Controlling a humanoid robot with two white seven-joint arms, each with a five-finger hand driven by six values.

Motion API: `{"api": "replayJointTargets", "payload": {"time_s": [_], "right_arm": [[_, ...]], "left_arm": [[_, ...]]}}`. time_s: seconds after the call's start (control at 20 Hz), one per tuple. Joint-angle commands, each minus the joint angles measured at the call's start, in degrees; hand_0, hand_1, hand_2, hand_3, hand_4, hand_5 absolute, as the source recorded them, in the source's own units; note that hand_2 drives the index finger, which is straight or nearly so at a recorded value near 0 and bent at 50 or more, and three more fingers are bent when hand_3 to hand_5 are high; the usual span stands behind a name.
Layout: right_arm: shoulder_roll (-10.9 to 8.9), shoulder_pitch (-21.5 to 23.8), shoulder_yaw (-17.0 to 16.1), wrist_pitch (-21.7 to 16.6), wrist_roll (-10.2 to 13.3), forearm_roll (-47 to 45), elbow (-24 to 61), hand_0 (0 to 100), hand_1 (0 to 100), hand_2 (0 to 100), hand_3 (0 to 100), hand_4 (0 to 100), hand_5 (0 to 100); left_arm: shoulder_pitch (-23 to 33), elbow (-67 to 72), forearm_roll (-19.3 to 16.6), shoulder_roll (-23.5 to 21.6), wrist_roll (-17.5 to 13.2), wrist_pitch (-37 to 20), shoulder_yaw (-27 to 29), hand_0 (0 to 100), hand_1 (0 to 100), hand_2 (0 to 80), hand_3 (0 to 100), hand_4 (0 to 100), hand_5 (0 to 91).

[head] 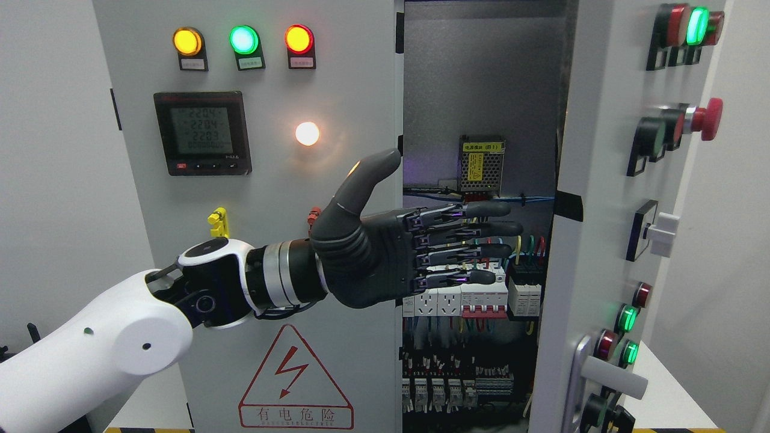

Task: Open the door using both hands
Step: 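Insert the left hand behind the edge of the open door, then push the door farther open with the left hand and forearm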

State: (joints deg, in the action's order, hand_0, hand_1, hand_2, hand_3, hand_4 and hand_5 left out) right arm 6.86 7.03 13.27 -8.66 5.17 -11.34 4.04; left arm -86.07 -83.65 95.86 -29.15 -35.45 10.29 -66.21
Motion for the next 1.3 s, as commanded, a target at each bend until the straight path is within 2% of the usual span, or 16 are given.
{"api": "replayJointTargets", "payload": {"time_s": [0.0,0.4,0.65,0.85,1.05,1.25], "right_arm": [[0.0,0.0,0.0,-0.04,0.02,0.0,0.0,0,0,0,0,0,0],[0.0,0.0,0.0,0.05,0.02,0.0,0.0,0,0,0,0,0,0],[0.0,0.0,0.0,-0.04,0.02,0.0,0.0,0,0,0,0,0,0],[0.0,0.0,0.0,-0.04,0.02,0.0,0.0,0,0,0,0,0,0],[0.0,0.0,0.0,-0.04,0.02,0.0,0.0,0,0,0,0,0,0],[0.0,0.0,0.0,0.05,0.02,0.0,0.0,0,0,0,0,0,0]], "left_arm": [[-0.5,4.46,-0.59,10.94,0.29,1.04,1.61,0,0,0.0,0,3,0.0],[-0.5,6.31,-3.75,16.22,2.4,2.19,1.61,0,0,0.0,0,3,0.0],[-0.59,6.31,-4.37,18.07,7.23,2.19,1.52,0,0,0.0,0,3,0.0],[-0.59,6.31,-5.95,20.18,8.29,2.28,1.52,0,0,0.0,0,3,0.0],[-0.59,6.31,-6.12,22.38,10.84,2.28,1.43,0,0,0.0,0,3,0.0],[-0.94,6.14,-6.12,24.31,11.02,2.28,1.43,0,0,0.0,0,3,0.0]]}}
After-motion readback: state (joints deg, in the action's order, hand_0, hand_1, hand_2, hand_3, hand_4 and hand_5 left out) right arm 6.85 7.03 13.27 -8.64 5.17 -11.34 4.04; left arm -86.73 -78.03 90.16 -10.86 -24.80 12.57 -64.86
